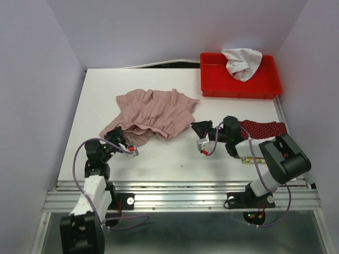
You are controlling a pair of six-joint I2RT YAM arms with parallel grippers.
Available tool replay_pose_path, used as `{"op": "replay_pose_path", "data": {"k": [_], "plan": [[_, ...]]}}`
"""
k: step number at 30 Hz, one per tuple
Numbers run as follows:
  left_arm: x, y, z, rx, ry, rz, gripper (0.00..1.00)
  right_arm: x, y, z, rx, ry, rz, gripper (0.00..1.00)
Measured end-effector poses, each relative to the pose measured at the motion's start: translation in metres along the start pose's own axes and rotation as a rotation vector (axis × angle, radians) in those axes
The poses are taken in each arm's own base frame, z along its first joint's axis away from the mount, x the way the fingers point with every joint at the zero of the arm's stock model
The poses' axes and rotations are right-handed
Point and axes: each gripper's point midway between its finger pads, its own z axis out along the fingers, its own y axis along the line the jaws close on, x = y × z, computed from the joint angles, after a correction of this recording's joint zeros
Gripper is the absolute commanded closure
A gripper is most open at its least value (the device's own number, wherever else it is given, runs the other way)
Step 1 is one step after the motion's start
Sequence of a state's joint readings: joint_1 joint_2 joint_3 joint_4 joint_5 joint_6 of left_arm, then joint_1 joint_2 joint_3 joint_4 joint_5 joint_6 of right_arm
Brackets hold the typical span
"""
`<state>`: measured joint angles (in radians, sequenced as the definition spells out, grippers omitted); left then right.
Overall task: Fold and stack the skirts
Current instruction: Flatten the skirt out
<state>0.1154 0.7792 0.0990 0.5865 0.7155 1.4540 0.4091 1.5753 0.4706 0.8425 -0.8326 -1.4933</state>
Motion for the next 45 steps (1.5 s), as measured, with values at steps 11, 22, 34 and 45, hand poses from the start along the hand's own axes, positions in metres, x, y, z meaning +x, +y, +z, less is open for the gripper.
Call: {"op": "replay_pose_path", "data": {"k": [11, 22, 34, 45], "plan": [[-0.020, -0.023, -0.038, 0.146, 0.033, -0.015, 0.20, -0.045, 0.020, -0.048, -0.124, -0.002, 0.082, 0.12], [0.015, 0.076, 0.004, 0.185, 0.252, -0.723, 0.64, 0.100, -0.180, 0.061, 0.102, 0.237, 0.800, 0.38], [0.055, -0.033, 0.053, 0.527, 0.659, -1.344, 0.75, 0.179, 0.001, 0.136, -0.213, 0.586, 1.252, 0.47], [0.098, -0.068, 0.076, 0.562, 0.898, -1.409, 0.75, 0.097, 0.055, 0.089, -0.427, 0.642, 1.273, 0.54]]}}
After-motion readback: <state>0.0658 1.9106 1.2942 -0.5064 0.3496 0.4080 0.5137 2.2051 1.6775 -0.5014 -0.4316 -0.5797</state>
